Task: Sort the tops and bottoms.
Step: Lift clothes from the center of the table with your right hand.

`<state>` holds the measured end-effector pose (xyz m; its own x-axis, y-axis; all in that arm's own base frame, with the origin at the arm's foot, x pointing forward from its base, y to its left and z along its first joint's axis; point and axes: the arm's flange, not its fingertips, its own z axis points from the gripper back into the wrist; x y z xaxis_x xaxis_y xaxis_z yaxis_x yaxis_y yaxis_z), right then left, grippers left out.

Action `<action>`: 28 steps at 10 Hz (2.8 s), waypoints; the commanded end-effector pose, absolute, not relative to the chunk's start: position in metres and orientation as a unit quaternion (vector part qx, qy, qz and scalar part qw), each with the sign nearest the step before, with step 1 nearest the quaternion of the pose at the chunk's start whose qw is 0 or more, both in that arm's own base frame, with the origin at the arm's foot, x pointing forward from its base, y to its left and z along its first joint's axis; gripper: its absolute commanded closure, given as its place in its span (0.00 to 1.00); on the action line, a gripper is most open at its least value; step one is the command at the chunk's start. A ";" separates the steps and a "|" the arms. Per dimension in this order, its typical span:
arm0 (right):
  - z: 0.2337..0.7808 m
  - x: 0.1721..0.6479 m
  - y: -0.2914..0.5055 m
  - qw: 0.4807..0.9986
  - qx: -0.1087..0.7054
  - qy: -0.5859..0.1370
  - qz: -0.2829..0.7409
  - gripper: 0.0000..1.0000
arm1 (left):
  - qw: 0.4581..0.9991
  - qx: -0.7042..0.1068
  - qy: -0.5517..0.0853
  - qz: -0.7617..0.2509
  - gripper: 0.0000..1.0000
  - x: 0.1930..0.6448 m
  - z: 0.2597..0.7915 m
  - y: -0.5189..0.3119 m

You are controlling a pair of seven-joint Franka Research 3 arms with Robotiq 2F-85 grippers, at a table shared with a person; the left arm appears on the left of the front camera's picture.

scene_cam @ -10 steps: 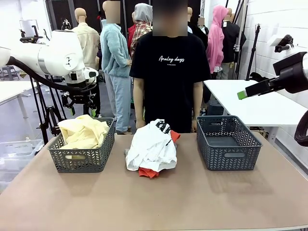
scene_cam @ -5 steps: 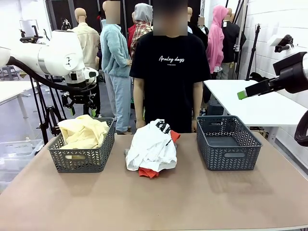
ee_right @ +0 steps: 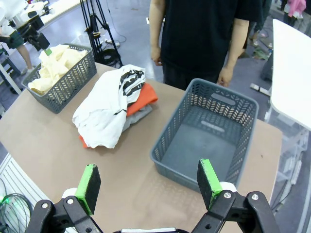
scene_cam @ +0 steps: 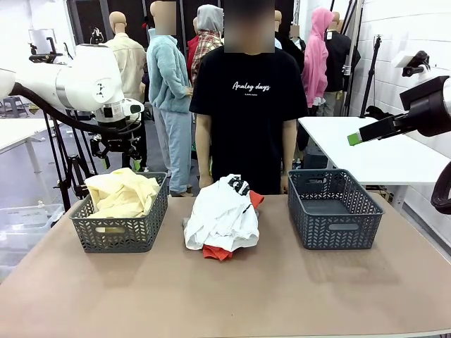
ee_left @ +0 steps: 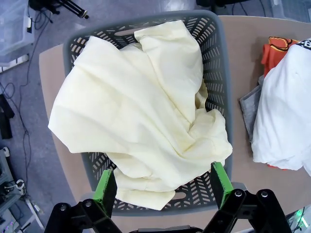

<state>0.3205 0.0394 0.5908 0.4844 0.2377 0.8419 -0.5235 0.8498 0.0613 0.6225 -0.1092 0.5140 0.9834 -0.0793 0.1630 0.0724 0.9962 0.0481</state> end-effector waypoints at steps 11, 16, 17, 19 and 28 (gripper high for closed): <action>0.597 0.353 0.055 0.842 0.186 -0.436 0.259 0.00 | 0.968 -0.118 -0.186 -0.119 0.00 0.480 0.617 -0.036; 0.576 0.504 0.179 0.863 0.160 -0.361 0.316 0.00 | 0.948 -0.055 -0.255 -0.183 0.00 0.453 0.625 -0.058; 0.588 0.445 0.161 0.845 0.182 -0.409 0.294 0.00 | 0.956 -0.026 -0.252 -0.146 0.00 0.454 0.623 -0.057; 0.588 0.445 0.161 0.845 0.182 -0.409 0.294 0.00 | 0.945 -0.080 -0.230 -0.218 0.00 0.462 0.628 -0.066; 0.509 0.606 0.310 0.852 0.158 -0.309 0.392 0.00 | 0.945 -0.049 -0.242 -0.215 0.00 0.460 0.629 -0.073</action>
<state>0.5786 0.3027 0.4984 0.5109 0.5244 0.6812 -0.7304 0.6827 0.0223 0.4593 -0.0736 0.6278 0.7881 -0.3888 0.4772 0.4323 0.9015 0.0206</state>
